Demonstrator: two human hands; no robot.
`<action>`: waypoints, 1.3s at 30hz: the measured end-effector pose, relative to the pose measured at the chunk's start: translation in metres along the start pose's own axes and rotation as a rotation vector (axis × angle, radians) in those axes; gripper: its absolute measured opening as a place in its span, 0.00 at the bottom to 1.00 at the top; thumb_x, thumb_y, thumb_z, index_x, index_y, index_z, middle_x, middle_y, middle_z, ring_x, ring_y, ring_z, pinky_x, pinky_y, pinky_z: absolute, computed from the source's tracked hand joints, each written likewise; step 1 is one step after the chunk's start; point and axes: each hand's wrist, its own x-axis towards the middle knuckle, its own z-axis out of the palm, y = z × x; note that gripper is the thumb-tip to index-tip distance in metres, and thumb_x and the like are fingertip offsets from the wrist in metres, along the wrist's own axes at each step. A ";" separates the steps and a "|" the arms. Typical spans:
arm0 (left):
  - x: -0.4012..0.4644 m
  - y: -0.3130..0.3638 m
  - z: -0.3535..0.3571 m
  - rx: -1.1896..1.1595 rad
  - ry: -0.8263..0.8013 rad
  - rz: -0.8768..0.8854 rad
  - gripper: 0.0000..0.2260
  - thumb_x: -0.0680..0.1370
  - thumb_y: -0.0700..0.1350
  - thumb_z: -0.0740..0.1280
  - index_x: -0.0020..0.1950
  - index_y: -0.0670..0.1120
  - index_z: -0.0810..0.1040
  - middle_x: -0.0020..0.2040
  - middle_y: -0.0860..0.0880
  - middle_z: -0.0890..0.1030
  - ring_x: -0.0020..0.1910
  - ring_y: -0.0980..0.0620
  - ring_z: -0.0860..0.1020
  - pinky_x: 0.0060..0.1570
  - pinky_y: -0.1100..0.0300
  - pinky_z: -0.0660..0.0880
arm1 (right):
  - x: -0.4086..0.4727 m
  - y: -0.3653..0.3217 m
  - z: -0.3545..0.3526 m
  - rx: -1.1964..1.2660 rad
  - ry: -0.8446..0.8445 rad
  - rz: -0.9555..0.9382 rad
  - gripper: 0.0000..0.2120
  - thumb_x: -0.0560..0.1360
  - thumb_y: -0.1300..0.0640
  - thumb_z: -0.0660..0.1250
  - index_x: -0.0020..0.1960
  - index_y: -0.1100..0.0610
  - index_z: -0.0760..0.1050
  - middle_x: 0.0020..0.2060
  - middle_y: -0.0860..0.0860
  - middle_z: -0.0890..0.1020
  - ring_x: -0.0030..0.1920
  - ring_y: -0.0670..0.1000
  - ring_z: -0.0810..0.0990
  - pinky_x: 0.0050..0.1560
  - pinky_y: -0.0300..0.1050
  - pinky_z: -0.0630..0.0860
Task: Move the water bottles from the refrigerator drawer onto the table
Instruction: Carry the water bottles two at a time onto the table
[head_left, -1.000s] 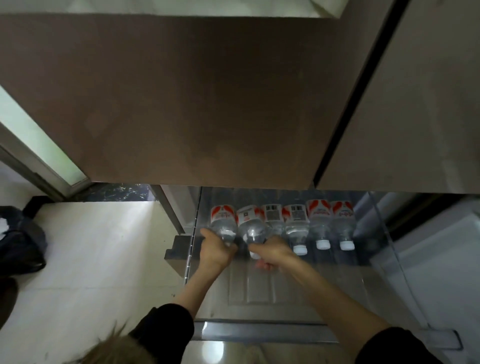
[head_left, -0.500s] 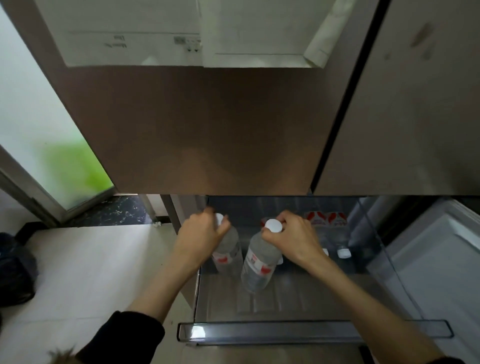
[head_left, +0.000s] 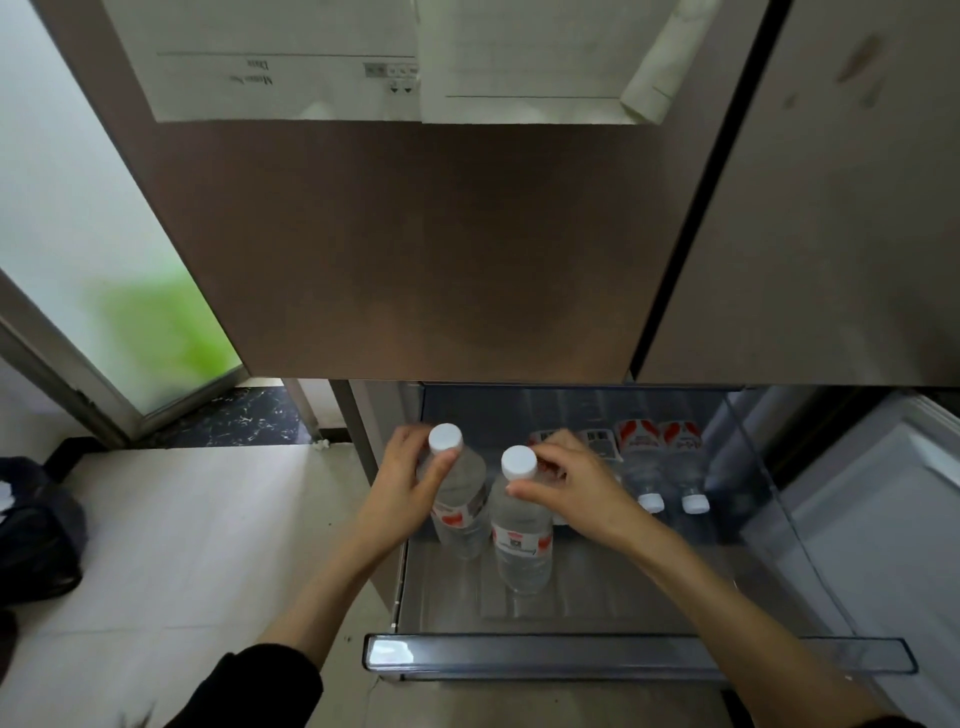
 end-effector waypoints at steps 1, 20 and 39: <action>-0.002 0.000 0.003 -0.055 0.005 -0.017 0.13 0.78 0.49 0.59 0.61 0.48 0.69 0.56 0.52 0.71 0.56 0.56 0.71 0.50 0.69 0.68 | -0.001 0.002 0.003 0.003 0.006 -0.010 0.17 0.71 0.50 0.69 0.58 0.54 0.74 0.49 0.47 0.71 0.51 0.45 0.70 0.54 0.37 0.69; -0.056 0.071 -0.105 -0.057 0.563 0.100 0.03 0.76 0.49 0.63 0.43 0.54 0.71 0.40 0.56 0.77 0.37 0.64 0.75 0.35 0.74 0.70 | -0.010 -0.135 0.001 0.123 0.108 -0.508 0.14 0.72 0.42 0.57 0.53 0.47 0.70 0.48 0.44 0.74 0.50 0.39 0.73 0.48 0.31 0.71; -0.431 -0.056 -0.393 0.342 1.097 -0.433 0.15 0.73 0.60 0.61 0.45 0.49 0.73 0.43 0.52 0.77 0.44 0.52 0.76 0.43 0.54 0.75 | -0.147 -0.411 0.362 0.361 -0.406 -0.761 0.08 0.77 0.52 0.61 0.52 0.53 0.75 0.48 0.52 0.80 0.49 0.49 0.78 0.49 0.42 0.74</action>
